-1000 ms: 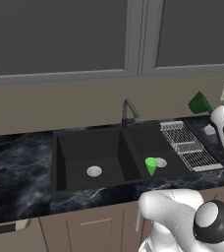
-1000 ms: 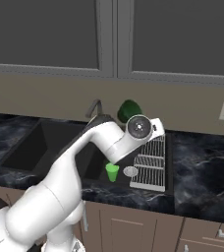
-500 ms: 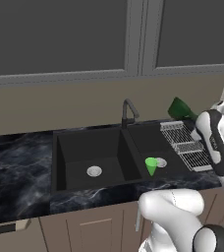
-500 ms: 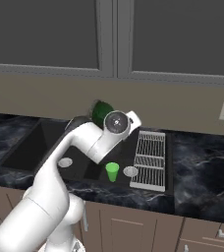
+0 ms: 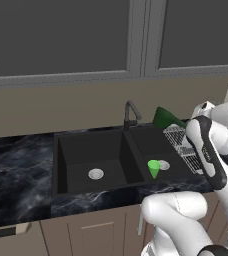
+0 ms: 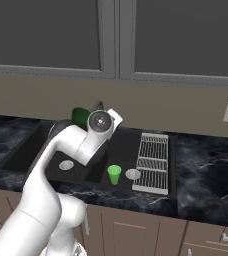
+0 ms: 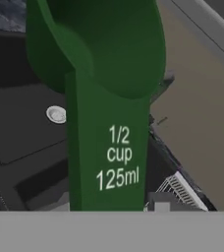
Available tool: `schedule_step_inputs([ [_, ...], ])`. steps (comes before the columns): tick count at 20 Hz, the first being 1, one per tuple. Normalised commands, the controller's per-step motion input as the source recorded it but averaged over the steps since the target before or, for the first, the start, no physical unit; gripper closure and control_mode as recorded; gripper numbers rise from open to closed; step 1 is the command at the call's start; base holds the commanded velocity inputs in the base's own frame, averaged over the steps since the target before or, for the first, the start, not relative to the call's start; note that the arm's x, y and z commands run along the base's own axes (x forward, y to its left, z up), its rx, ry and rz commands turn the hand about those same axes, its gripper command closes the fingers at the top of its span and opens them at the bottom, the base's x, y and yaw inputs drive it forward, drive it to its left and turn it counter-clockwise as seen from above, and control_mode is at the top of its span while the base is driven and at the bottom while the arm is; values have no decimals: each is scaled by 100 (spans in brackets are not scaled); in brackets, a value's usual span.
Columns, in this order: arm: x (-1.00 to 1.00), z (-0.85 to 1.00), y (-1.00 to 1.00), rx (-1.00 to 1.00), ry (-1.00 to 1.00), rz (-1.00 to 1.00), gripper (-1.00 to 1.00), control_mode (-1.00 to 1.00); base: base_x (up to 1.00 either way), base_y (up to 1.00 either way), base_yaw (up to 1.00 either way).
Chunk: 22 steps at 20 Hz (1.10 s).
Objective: Move any existing items from the left basin to the right basin for drying. Then move the measuring cup from the counter to the left basin of the sink for washing.
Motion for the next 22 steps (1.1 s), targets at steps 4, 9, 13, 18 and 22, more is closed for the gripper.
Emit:
schedule_step_inputs([
  [4,0,0,59,-11,0,19,100,-100,0,0,0],
  [9,0,0,60,-9,0,17,100,-100,0,0,0],
  [13,8,-9,64,-7,1,14,100,-100,0,0,0],
  [18,25,-23,64,-8,2,9,100,-100,0,0,0],
  [22,40,-35,58,-8,3,6,100,-100,0,0,0],
])
